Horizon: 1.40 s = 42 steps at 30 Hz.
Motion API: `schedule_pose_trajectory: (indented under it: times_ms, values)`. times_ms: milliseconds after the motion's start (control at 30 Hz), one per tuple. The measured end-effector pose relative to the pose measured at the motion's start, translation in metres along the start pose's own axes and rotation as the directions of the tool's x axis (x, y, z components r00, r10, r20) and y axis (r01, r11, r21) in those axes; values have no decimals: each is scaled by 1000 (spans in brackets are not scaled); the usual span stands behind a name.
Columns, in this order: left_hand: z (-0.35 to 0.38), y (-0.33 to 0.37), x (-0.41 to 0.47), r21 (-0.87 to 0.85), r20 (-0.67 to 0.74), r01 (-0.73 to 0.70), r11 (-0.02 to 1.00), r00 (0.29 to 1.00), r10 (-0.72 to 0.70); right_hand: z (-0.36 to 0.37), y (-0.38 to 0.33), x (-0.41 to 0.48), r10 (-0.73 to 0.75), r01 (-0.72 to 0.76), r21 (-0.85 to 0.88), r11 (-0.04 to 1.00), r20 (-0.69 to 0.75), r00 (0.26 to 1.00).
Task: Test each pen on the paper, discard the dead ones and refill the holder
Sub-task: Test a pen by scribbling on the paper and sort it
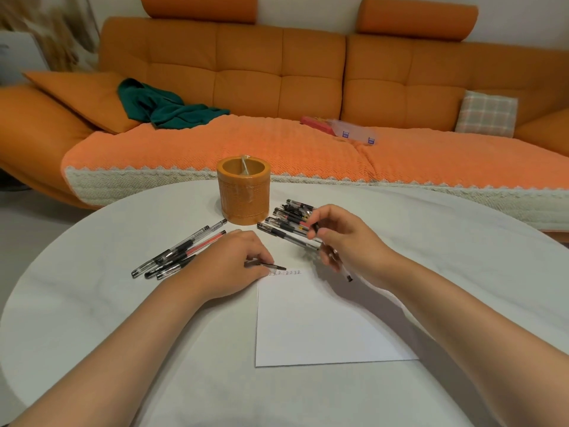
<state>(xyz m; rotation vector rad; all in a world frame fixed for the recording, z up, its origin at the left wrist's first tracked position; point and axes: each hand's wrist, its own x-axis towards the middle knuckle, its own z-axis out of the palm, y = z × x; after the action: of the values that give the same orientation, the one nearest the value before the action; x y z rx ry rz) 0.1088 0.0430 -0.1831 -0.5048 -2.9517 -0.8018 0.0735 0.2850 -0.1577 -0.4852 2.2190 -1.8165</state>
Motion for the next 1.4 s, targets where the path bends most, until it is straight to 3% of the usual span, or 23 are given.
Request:
schedule_pose_trajectory:
  times_ms: [67,133,233,500,667,733,833,967,1067,1267,1400]
  values:
    - [1,3,-1,-2,-45,11,1000,999,-11,1,0,1,-85,77,-292,953,-12,996]
    - [0,5,-2,-16,-89,42,999,995,-44,2,-1,2,-126,114,-547,830,15,992]
    - [-2,5,-2,-42,-133,81,996,987,-86,6,-3,-1,-127,120,-721,682,45,991]
    - [-3,8,-3,-119,-123,97,988,986,-112,11,-5,-6,-155,150,-828,541,77,985]
    - [-1,20,-4,-198,-80,87,976,991,-105,15,-5,-6,-184,232,-809,540,155,970]
    - [-2,29,-5,-276,-56,88,957,993,-108,17,-5,-9,-224,287,-839,462,203,953]
    - [-5,41,-7,-422,-7,119,899,991,-135,20,-6,-12,-298,357,-899,252,279,913]
    - [-6,53,-12,-544,162,235,806,971,-174,28,-5,-13,-406,346,-937,55,296,865]
    - [-5,55,-14,-585,201,268,766,962,-183,31,-4,-16,-424,322,-946,35,277,862]
    - [-5,57,-14,-577,171,249,778,968,-183,34,-3,-22,-459,310,-945,106,230,858]
    - [-11,53,-13,-532,136,237,813,972,-194,28,-2,-17,-361,340,-927,156,267,893]
